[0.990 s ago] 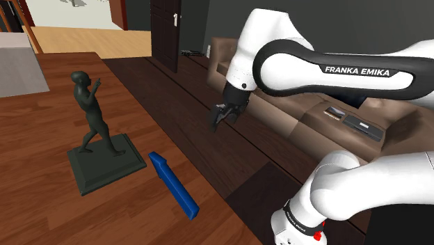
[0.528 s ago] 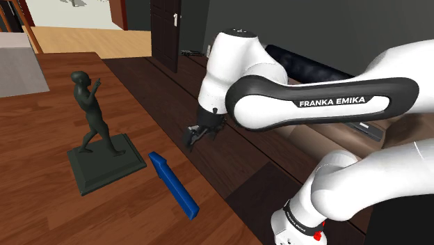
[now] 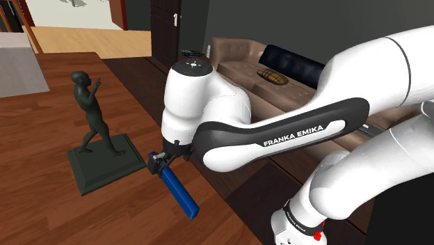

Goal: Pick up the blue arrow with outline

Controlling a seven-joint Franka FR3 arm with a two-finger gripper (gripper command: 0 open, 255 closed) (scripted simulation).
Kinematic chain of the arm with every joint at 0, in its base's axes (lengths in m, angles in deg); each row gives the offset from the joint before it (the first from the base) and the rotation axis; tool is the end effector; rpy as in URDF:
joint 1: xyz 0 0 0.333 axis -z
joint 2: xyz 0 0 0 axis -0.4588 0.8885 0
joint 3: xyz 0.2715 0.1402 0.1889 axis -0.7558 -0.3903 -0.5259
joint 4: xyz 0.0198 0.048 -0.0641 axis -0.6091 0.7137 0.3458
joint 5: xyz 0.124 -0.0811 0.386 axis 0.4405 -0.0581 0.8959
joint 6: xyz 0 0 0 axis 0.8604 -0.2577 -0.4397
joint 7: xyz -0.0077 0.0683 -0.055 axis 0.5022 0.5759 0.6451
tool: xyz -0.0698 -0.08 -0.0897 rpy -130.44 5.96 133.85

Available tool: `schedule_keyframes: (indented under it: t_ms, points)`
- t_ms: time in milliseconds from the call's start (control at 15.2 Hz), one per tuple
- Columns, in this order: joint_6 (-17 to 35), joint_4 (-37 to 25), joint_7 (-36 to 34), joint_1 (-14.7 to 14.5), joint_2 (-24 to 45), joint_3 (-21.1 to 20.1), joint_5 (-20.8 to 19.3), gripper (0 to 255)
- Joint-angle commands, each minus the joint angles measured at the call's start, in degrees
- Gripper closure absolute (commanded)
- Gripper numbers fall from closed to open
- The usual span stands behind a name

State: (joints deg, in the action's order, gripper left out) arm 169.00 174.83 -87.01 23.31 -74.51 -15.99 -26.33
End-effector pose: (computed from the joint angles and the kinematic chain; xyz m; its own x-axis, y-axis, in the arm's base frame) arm 0.3435 0.3443 0.4137 0.9885 0.0157 0.1506 0.0119 -0.9996 0.0264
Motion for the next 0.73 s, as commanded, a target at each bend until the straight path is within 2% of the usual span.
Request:
schedule_keyframes:
  t_ms: [0, 396, 594, 660]
  points:
    - [1.6, -0.6, -2.8, 0.6, 2.4, -2.0, -2.0, 0]
    - [6.5, 1.7, -5.3, 1.6, 5.7, -3.5, -4.7, 0]
    - [6.9, 1.9, -5.6, 1.7, 6.1, -3.6, -5.0, 0]
    - [6.9, 1.9, -5.5, 1.7, 6.1, -3.6, -5.1, 255]
